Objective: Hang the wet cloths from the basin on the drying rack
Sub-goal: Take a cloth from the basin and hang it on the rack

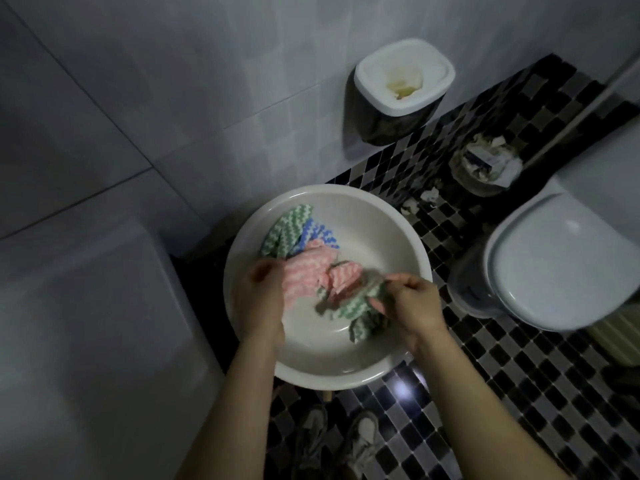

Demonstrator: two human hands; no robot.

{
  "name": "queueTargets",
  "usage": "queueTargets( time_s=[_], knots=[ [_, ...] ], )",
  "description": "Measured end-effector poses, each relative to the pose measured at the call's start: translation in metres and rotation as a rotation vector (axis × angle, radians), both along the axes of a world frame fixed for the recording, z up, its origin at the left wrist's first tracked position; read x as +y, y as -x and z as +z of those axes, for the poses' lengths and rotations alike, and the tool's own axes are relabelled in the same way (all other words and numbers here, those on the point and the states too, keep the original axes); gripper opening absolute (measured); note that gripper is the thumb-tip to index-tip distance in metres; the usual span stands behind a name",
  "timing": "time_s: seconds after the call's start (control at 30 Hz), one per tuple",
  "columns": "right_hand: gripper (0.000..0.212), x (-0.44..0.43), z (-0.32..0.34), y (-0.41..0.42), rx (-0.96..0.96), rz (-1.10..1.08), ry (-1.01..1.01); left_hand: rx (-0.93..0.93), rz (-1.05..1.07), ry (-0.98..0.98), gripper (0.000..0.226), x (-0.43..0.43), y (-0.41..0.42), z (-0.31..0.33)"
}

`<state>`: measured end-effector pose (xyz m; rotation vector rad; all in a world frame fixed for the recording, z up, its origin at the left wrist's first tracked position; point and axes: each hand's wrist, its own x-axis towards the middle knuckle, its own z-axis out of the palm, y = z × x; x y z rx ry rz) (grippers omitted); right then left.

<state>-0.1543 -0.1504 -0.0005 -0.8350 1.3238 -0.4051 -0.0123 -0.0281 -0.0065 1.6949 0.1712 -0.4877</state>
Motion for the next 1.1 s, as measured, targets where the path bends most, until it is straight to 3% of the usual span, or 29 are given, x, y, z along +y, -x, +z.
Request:
queueTargets(
  time_s=[0.1, 0.23, 0.3, 0.37, 0.43, 0.5, 0.6, 0.67, 0.8, 1.0, 1.1],
  knots=[
    [0.026, -0.007, 0.011, -0.001, -0.098, -0.118, -0.044, -0.009, -0.031, -0.097, 0.028, 0.005, -0.012, 0.01],
    [0.024, -0.014, 0.023, 0.001, -0.054, -0.129, 0.051, -0.071, -0.517, -0.33, 0.03, -0.012, 0.002, -0.001],
    [0.014, -0.013, 0.02, 0.005, -0.016, -0.025, 0.104, -0.142, -0.749, -0.495, 0.029, -0.026, 0.02, -0.009],
    [0.026, -0.008, 0.016, 0.008, 0.043, 0.103, 0.147, -0.175, -0.83, -0.618, 0.034, -0.036, 0.029, -0.016],
    [0.04, -0.005, 0.017, 0.011, 0.065, 0.217, 0.189, -0.203, -0.819, -0.691, 0.024, -0.042, 0.029, -0.023],
    [0.054, -0.004, 0.018, 0.016, 0.165, 0.352, 0.32, -0.248, -0.739, -0.662, 0.025, -0.046, 0.027, -0.029],
    [0.064, -0.004, 0.026, 0.023, 0.246, 0.532, 0.486, -0.222, -0.702, -0.439, 0.029, -0.044, 0.021, -0.023],
    [0.06, 0.0, 0.032, 0.023, 0.225, 0.673, 0.559, -0.236, -0.705, -0.33, 0.042, -0.037, 0.015, -0.01],
    [0.053, 0.011, 0.063, 0.009, 0.145, 0.774, 0.626, -0.305, -0.79, -0.254, 0.03, -0.023, 0.005, 0.041],
    [0.016, 0.024, 0.113, 0.001, 0.222, 0.802, 0.858, -0.268, -0.873, -0.107, 0.032, -0.009, 0.003, 0.131],
    [0.012, 0.031, 0.145, 0.006, 0.098, 0.803, 0.759, -0.152, -0.829, -0.018, 0.029, -0.003, 0.005, 0.171]
  ],
)
